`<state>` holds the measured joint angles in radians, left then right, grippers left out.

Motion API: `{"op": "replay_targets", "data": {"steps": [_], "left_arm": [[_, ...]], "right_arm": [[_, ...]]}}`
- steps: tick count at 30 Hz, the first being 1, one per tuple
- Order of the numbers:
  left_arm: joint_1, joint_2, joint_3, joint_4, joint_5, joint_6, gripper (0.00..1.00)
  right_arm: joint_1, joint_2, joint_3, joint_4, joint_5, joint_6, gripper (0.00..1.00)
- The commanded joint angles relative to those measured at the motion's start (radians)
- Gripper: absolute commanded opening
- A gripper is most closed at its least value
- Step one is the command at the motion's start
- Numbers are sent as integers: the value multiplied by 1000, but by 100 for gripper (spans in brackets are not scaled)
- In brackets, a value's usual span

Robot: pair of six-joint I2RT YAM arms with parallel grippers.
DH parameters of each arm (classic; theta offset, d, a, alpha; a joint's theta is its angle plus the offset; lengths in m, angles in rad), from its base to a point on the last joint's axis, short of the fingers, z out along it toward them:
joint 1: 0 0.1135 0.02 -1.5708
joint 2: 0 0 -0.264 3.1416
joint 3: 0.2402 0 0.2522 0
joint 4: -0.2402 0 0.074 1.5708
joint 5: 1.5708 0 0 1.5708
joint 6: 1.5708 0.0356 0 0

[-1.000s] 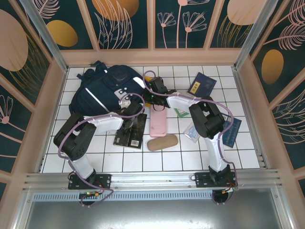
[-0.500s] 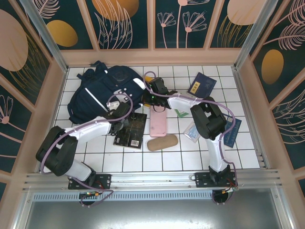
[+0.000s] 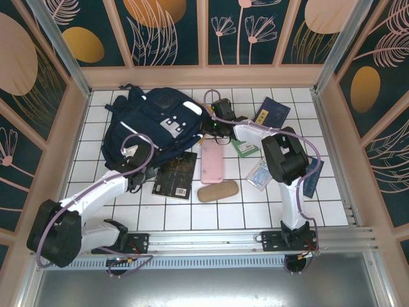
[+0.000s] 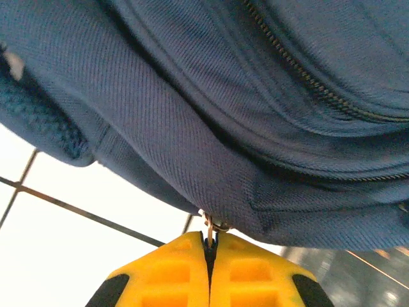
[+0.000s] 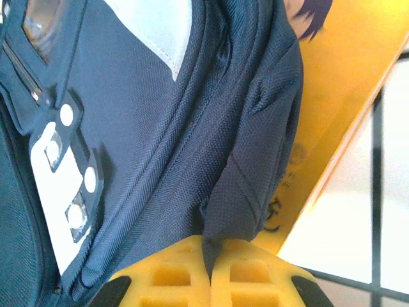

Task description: Pack the student bag

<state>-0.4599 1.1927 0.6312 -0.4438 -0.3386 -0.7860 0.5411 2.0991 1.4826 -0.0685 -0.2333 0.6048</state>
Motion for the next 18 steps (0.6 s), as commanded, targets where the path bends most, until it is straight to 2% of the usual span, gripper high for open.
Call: {"op": "replay_targets", "data": {"steps": [1, 3, 7, 13, 18], "left_arm": [[7, -57, -6, 135, 175, 103, 0], [7, -51, 12, 188, 253, 126, 0], [6, -13, 41, 253, 371, 138, 0], [0, 29, 68, 344, 505, 186, 0], [-2, 65, 87, 350, 524, 211, 0]], "right_arm": [[-34, -3, 103, -47, 32, -56, 17], [-33, -3, 127, -72, 37, -57, 36], [-22, -46, 117, -98, 59, -33, 57], [29, -102, 87, -230, 51, 84, 65], [82, -146, 20, -296, 133, 188, 69]]}}
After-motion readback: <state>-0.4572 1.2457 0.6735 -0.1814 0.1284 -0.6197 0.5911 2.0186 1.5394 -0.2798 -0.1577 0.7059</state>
